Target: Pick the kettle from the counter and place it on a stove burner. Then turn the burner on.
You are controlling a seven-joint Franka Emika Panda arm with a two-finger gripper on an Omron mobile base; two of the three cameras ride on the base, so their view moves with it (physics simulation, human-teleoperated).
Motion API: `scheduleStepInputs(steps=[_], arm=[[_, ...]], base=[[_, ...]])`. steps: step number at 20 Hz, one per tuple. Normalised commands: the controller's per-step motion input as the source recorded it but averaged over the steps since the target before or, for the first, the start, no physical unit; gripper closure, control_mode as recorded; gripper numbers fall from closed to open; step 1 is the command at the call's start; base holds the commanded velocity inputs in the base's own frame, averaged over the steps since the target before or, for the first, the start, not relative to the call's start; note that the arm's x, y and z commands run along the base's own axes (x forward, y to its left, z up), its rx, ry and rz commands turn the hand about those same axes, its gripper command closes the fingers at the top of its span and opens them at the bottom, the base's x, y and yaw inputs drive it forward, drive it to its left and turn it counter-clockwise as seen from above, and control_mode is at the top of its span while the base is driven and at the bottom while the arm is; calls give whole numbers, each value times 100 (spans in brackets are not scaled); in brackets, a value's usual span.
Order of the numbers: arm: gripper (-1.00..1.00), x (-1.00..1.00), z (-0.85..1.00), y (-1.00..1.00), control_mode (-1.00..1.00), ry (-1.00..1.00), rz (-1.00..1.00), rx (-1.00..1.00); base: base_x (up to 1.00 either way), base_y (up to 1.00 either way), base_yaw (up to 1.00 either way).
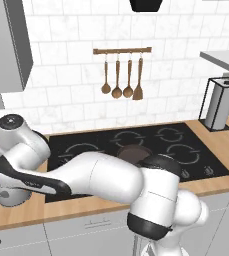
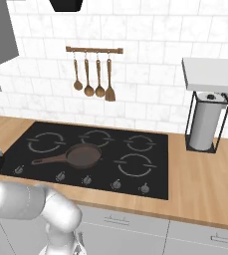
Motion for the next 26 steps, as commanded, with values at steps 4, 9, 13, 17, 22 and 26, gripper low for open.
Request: scheduleStepInputs(steps=[4, 9, 13, 17, 22, 26], arm=[[-100, 21, -11, 23, -100, 0, -4, 0], [-100, 15, -50, 13, -100, 9, -2, -5], [-100, 8, -67, 0, -100, 7, 0, -1], [-100, 36, -38, 18, -100, 0, 0, 0], [-100, 37, -20, 25, -100, 0, 0, 0], [100, 7, -41, 15, -100, 0, 0, -2]], base=[[0, 0, 0], [0, 0, 0], [0, 0, 0], [0, 0, 0], [0, 0, 0], [0, 0, 0]])
